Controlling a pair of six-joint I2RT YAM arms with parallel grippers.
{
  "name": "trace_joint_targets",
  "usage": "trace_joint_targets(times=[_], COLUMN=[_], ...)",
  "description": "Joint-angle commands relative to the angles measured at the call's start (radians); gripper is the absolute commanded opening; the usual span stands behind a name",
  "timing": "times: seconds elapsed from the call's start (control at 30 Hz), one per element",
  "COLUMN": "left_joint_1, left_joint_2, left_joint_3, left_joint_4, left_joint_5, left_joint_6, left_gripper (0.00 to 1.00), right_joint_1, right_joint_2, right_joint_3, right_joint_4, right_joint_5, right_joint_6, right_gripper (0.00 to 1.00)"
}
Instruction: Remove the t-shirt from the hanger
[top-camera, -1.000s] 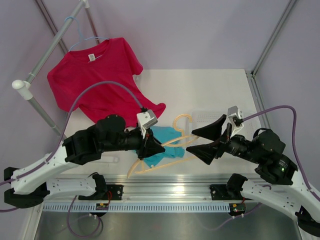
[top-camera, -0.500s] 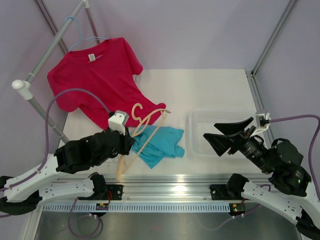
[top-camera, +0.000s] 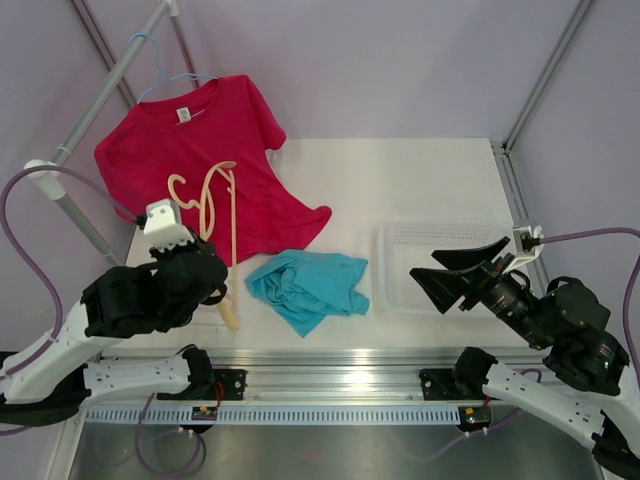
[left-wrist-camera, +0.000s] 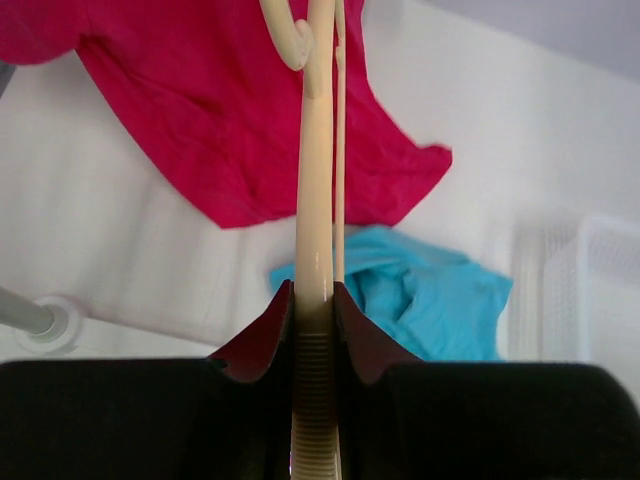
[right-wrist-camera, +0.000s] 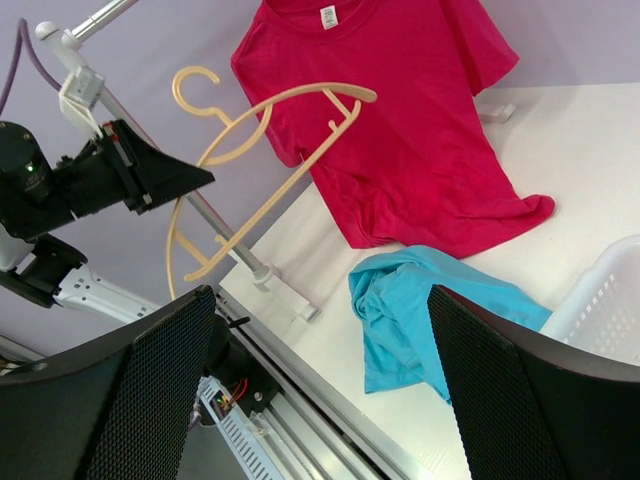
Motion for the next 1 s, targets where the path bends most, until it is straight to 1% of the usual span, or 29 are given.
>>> trace_joint_targets(times=[0.0,0.07,0.27,0.37,0.5,0.6,0.63,0.7,0.8,0.97], left_joint_1=[0.024,0.031,0.090,0.099,0.106,0.157,0.200,0.250,0.272,0.350], left_joint_2=[0.069,0.088,0.157,0.143,0.099,0.069,0.059,0.059,0.069,0.129], left_joint_3=[0.101,0.154,0.340,0.345,0.265,0.248,0.253,0.285,0.328,0.398], left_joint_4=[-0.203,-0.203,-0.202,-0.203,-0.205,-0.205,-0.205,-0.205,-0.205,-0.205], left_joint_5=[-0.178,-0.193,-0.216,-0.210,-0.183,-0.156,-0.149,-0.140,-0.149,-0.158], left_joint_6=[-0.168,-0.170,-0.047,-0.038,-0.027,0.016,0.028,0.071,0.126,0.209], left_gripper=[0.00,0.00,0.00,0.00,0.00,0.00,0.00,0.00,0.00,0.00], right_joint_1=[0.000,0.000,0.000,0.000,-0.001,-0.001,-0.001,0.000,0.000,-0.001], right_joint_2=[0.020,0.026,0.014,0.003,0.000,0.002,0.000,-0.014,-0.032,-0.043], right_joint_3=[0.041,0.050,0.061,0.067,0.084,0.108,0.116,0.124,0.122,0.127], right_joint_4=[-0.011,-0.028,-0.063,-0.071,-0.091,-0.123,-0.138,-0.151,-0.160,-0.165], right_joint_5=[-0.001,0.004,0.026,0.030,0.030,0.023,0.018,0.018,0.030,0.064], right_joint_6=[0.012,0.010,-0.002,-0.004,0.000,0.010,0.012,0.018,0.012,0.007], right_gripper=[0.94,0.94,0.95,0.95,0.95,0.95,0.95,0.95,0.95,0.95])
